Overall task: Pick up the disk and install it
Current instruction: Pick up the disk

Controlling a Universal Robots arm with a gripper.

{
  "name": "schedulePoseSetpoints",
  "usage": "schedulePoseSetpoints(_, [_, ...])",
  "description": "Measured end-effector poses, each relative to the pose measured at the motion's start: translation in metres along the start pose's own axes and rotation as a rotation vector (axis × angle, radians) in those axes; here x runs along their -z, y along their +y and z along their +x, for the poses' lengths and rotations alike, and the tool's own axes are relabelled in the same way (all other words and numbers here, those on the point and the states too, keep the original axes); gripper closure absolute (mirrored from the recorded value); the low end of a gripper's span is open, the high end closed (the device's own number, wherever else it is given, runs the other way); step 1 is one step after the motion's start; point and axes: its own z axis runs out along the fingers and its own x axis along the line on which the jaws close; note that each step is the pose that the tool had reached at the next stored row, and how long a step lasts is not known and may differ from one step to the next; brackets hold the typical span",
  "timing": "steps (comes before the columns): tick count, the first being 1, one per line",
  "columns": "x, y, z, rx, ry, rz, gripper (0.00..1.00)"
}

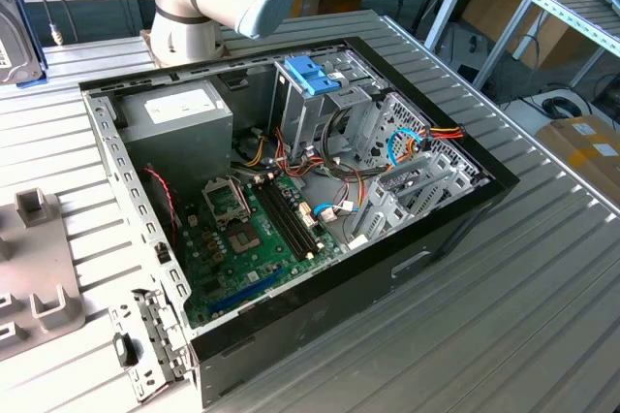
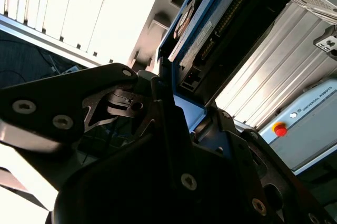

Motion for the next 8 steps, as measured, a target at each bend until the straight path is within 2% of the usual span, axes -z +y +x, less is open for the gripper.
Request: schedulePoseSetpoints(8, [0.0, -0.0015, -0.0001, 0.0, 0.0008, 0.0001, 0.63])
